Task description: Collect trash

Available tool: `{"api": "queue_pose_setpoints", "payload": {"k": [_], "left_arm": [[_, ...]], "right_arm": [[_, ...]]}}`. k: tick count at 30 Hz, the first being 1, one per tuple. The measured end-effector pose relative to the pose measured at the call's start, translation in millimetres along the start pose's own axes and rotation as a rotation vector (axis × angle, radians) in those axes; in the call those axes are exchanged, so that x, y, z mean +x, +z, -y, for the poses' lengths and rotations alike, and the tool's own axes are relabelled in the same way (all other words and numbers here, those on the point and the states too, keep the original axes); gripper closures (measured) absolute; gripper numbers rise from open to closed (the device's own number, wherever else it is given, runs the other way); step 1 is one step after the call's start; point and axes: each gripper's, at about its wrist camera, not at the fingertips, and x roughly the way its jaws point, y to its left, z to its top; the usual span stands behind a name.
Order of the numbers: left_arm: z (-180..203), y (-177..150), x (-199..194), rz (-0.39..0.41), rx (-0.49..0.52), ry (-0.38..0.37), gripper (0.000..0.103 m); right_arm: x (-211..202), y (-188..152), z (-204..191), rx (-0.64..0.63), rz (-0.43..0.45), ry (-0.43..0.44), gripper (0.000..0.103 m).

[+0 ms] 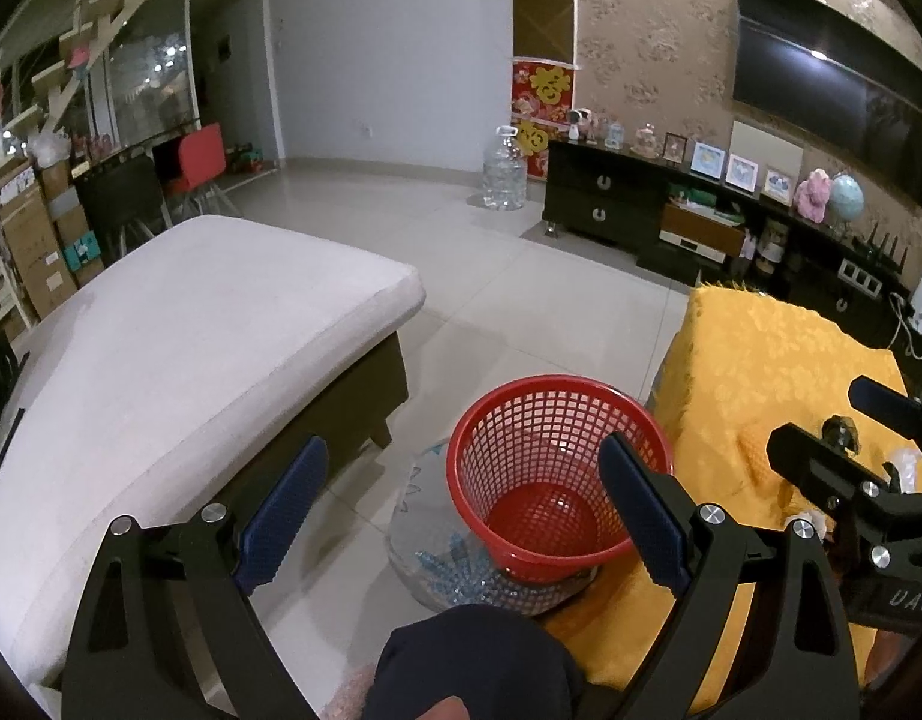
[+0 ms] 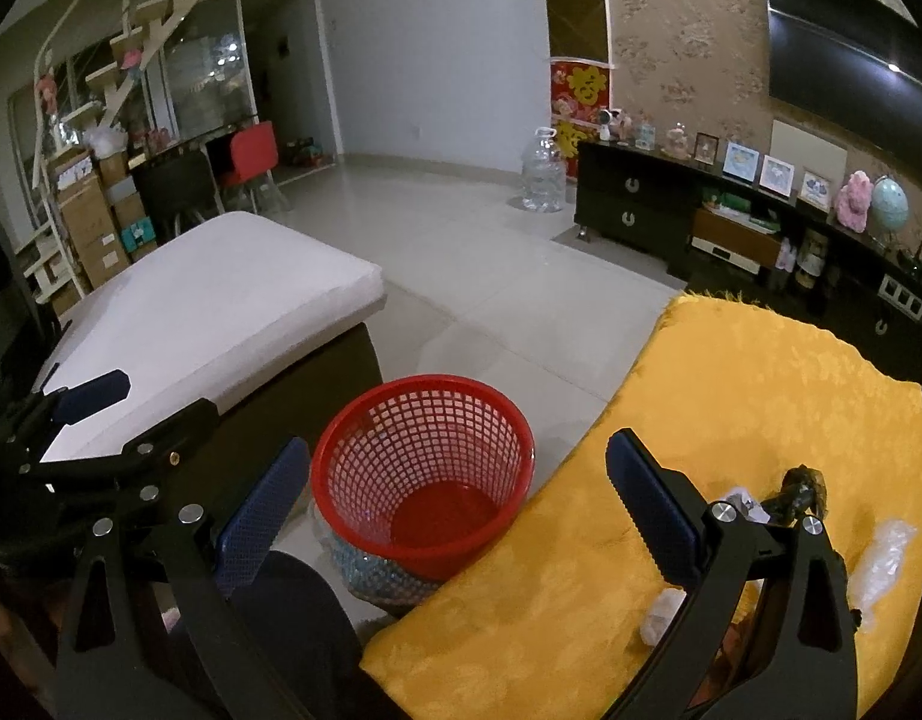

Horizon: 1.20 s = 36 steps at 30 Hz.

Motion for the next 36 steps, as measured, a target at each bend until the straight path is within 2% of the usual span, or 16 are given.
{"api": "queue_pose_setpoints", "payload": {"k": [36], "left_arm": [[8, 3, 9, -0.029, 0.031, 0.007, 0.015]], "right_arm": [[8, -5, 24, 0.064, -0.008, -0.002, 0.007]]}}
